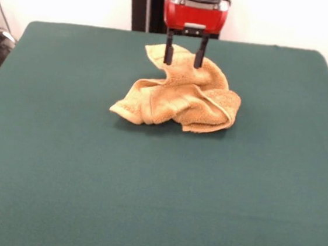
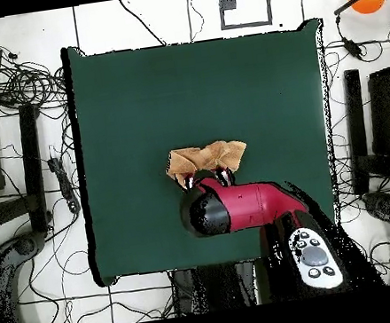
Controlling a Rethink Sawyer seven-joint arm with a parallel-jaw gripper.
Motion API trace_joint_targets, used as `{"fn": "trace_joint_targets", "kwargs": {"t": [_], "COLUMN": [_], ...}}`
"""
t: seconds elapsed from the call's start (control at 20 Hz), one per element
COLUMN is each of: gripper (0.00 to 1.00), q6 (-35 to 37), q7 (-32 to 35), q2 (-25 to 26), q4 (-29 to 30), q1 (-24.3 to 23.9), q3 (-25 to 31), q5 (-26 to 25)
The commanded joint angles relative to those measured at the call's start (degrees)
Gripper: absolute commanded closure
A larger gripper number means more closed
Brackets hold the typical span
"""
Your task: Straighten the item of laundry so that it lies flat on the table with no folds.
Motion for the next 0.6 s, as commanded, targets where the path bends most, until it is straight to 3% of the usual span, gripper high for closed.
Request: {"fn": "trace_joint_targets", "kwargs": {"t": [0.05, 0.6], "gripper": [0.0, 0.0], "q6": [0.3, 1.0], "q7": [10.3, 9.6], "q2": [2.1, 2.4], "q4": [3.7, 3.2], "q1": [0.2, -0.7], "q3": [1.0, 1.9], "q5": [2.7, 2.6]}}
